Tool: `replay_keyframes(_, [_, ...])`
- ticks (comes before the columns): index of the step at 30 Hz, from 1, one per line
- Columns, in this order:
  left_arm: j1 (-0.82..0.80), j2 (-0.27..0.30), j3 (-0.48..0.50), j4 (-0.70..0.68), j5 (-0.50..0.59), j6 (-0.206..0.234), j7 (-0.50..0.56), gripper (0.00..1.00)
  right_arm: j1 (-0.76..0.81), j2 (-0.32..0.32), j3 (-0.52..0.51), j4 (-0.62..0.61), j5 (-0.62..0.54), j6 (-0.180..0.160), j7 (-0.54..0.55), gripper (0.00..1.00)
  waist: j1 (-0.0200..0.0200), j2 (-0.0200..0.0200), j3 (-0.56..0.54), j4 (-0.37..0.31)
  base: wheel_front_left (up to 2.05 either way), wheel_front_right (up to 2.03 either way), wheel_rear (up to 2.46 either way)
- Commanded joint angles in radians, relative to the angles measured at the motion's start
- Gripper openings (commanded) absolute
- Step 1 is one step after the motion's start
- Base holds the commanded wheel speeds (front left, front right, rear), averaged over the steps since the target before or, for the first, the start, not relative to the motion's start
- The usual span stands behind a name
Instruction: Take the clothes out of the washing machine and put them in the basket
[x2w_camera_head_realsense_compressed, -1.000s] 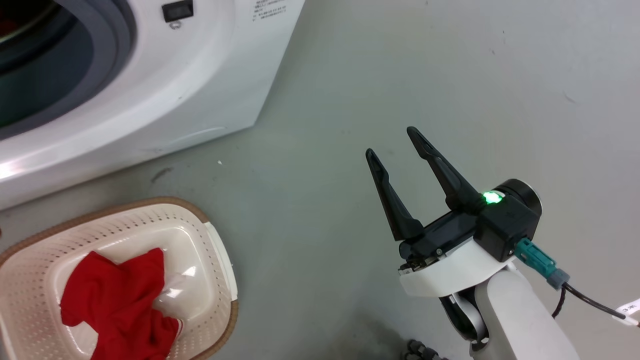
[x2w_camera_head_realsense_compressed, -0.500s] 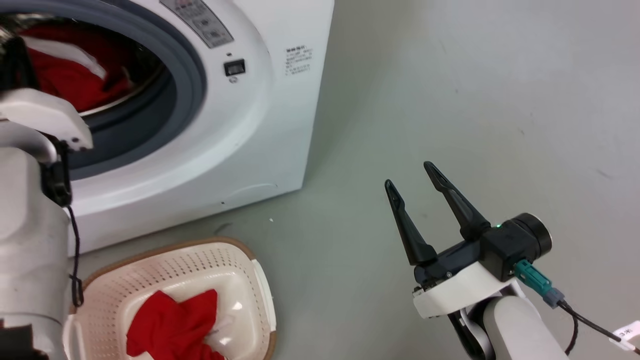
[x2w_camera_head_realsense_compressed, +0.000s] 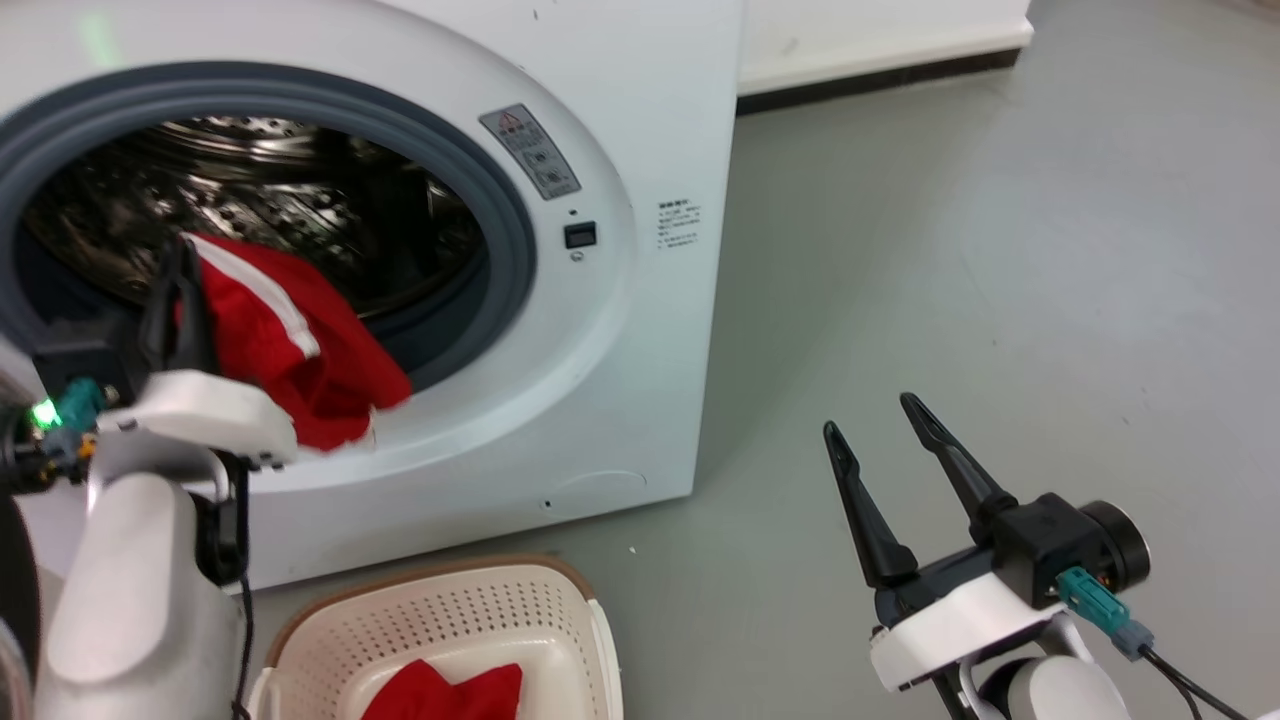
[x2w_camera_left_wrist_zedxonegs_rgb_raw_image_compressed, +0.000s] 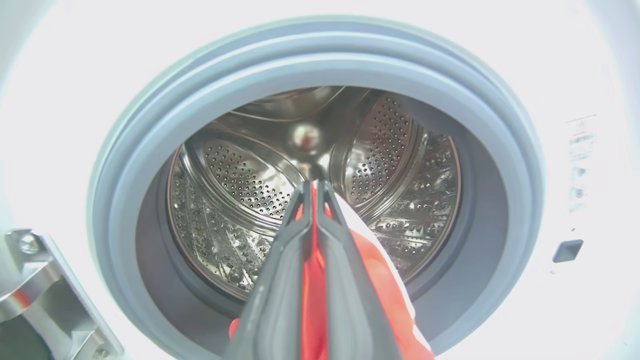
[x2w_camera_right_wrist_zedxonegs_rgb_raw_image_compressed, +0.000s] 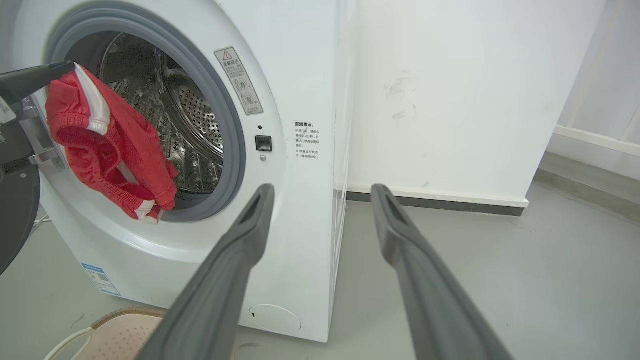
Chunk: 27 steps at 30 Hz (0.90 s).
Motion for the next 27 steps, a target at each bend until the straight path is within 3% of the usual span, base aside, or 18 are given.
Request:
replay_keyframes(1, [0.029,-0.008,0.0,-0.022,0.004,-0.001,-0.003,0.0,0.022,0.001,-0.006,-0.009,-0.005,-0.001,0.005,1.0,0.0003,0.0,-0.045,0.037,0.0,0.0,0.0])
replay_keyframes(9, [0.246,-0.059,-0.038,-0.201,0.007,0.014,0.015,0.0,0.092,0.001,-0.033,-0.051,-0.022,-0.001,0.038,1.0,0.0003,0.0,-0.115,0.093,0.0,0.0,0.0])
replay_keyframes(18, [0.494,-0.109,-0.099,-0.381,-0.009,0.025,0.109,0.0,0.122,0.001,-0.042,-0.089,-0.033,-0.001,0.063,1.0,0.0003,0.0,-0.111,0.147,0.0,0.0,0.0])
replay_keyframes(22, [0.575,-0.135,-0.134,-0.374,-0.02,0.014,0.132,0.0,0.12,0.001,-0.042,-0.098,-0.032,-0.001,0.065,1.0,0.0003,0.0,-0.095,0.167,0.0,0.0,0.0])
replay_keyframes(27, [0.573,-0.164,-0.171,-0.268,-0.026,0.0,0.106,0.0,0.087,0.001,-0.036,-0.104,-0.032,-0.001,0.064,1.0,0.0003,0.0,-0.05,0.179,0.0,0.0,0.0])
